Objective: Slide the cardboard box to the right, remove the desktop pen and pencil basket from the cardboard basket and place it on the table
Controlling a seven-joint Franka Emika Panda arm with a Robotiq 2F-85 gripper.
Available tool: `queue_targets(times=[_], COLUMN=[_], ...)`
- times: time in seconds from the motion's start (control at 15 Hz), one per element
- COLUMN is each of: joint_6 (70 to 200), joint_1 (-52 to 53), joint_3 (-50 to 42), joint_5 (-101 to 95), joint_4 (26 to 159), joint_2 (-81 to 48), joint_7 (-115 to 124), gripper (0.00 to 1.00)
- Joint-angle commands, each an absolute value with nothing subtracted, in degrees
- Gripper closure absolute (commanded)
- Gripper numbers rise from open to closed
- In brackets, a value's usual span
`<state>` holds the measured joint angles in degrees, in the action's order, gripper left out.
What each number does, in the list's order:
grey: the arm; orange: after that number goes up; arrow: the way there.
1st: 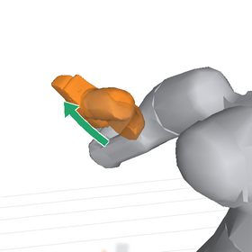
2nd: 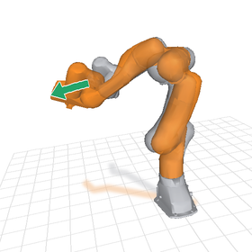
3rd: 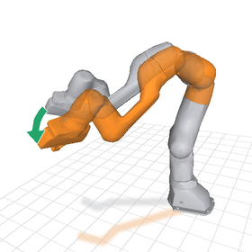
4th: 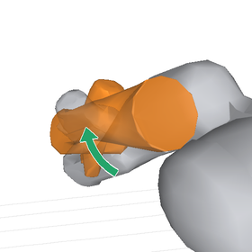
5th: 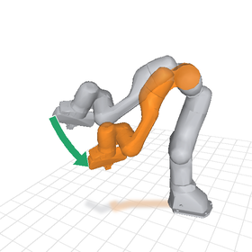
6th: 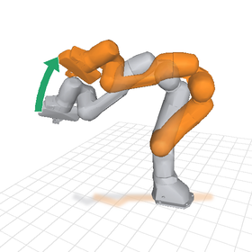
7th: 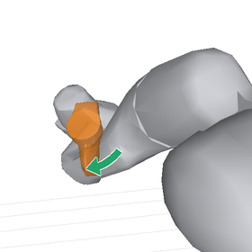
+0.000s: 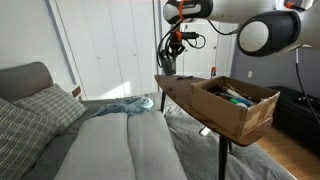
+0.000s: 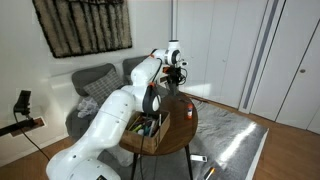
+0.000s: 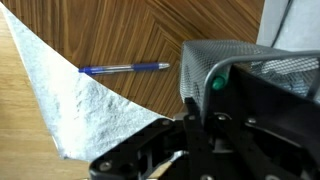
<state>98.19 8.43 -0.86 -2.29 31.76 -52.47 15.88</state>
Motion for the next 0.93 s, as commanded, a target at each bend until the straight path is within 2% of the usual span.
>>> queue_targets(times=[0.0,0.87], joint_6=[97.34,104.49], joint_1=[9.73,6.74], joint_3=[-1.60,1.33], joint_5=[-3.86,0.38], joint_4=[29.40,30.00], joint_2=[-53.71,-57.38], joint_7=[15.54,15.41], gripper=[0.99,0.99])
